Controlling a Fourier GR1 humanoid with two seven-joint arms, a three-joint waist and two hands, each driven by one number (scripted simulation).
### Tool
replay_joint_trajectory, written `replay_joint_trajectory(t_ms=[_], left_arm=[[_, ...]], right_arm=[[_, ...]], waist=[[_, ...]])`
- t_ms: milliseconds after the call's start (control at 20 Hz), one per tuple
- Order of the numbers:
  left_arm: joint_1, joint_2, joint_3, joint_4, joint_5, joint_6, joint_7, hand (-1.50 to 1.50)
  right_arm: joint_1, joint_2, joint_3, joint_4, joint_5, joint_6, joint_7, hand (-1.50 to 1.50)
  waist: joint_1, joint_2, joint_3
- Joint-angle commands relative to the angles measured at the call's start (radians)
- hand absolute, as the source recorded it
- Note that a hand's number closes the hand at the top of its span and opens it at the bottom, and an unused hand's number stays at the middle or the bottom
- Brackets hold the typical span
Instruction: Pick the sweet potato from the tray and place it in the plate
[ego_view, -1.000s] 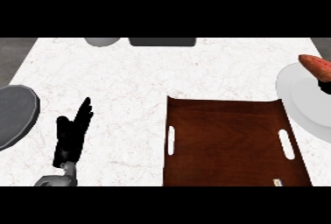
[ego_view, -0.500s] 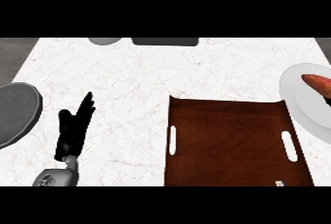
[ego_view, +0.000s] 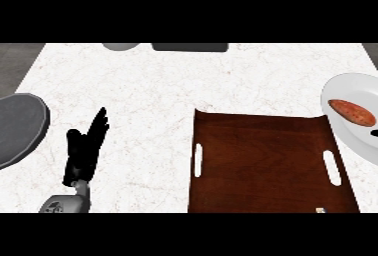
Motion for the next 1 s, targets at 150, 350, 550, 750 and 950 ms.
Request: replay_joint_trajectory(t_ms=[150,350,550,750,950], left_arm=[[0.014,0.014,0.019,-0.015,-0.009,0.018,0.011,0.0],[0.032,-0.012,-0.017,-0.051,-0.028,0.03,0.025,0.0],[-0.03,-0.001,0.006,0.029,-0.016,0.008,0.009,0.0],[0.01,0.004,0.015,0.023,-0.003,-0.005,-0.018,0.0],[-0.023,0.027,0.039,0.014,0.026,-0.038,0.0,0.0]], right_arm=[[-0.024,0.009,-0.203,-0.006,-0.227,0.067,-0.224,-1.5],[-0.031,-0.03,-0.334,0.033,-0.365,0.159,-0.242,-1.5],[0.017,-0.087,-0.371,0.077,-0.414,0.287,-0.283,-1.5],[0.077,-0.107,-0.355,0.095,-0.409,0.365,-0.352,-1.5],[0.07,-0.062,-0.349,0.085,-0.418,0.337,-0.381,-1.5]], waist=[[-0.03,-0.013,0.0],[-0.026,-0.011,0.0],[-0.025,-0.004,-0.001],[-0.01,-0.002,0.0],[-0.007,-0.001,0.0]])
